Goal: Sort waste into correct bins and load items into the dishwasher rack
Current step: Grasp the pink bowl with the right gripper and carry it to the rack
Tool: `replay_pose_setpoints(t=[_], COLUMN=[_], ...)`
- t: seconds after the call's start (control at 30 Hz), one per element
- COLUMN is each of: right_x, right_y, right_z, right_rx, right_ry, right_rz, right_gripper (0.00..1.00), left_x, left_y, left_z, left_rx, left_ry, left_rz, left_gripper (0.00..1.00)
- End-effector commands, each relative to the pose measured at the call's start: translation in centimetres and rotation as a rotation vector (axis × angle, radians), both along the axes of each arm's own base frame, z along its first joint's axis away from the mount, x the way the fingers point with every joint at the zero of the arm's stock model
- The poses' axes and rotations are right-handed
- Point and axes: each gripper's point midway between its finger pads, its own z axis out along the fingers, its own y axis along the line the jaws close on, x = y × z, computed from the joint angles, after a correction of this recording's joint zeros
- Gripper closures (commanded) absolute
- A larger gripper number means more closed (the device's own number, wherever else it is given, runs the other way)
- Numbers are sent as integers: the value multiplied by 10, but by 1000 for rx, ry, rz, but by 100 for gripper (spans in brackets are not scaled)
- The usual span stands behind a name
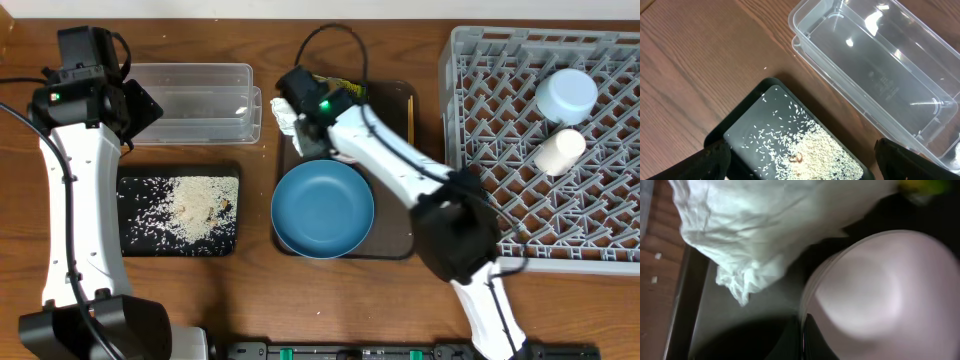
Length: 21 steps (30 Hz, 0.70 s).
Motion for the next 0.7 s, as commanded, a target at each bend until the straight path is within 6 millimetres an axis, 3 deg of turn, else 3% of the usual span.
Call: replay_pose_setpoints(t=[0.0, 0.17, 0.33, 0.5, 0.67], right_x=[21, 19, 10, 1, -8], right_y=[-50, -129, -220, -317, -379], right_z=[104, 184, 231, 240, 233], right_rx=[85, 143, 195, 315, 560], right_ry=[-160, -248, -301, -283, -272], right_rz=[-71, -145, -255, -385, -392], right_gripper=[99, 99, 99, 99, 99], left_x=[0, 0, 0, 0, 0], left_y=[2, 2, 2, 2, 2], left_z=[5, 5, 5, 5, 5], left_rx=[4, 4, 4, 4, 4], left_ry=[-11, -11, -11, -11, -11], left_rz=[11, 11, 11, 11, 11], left_gripper=[5, 5, 5, 5, 5])
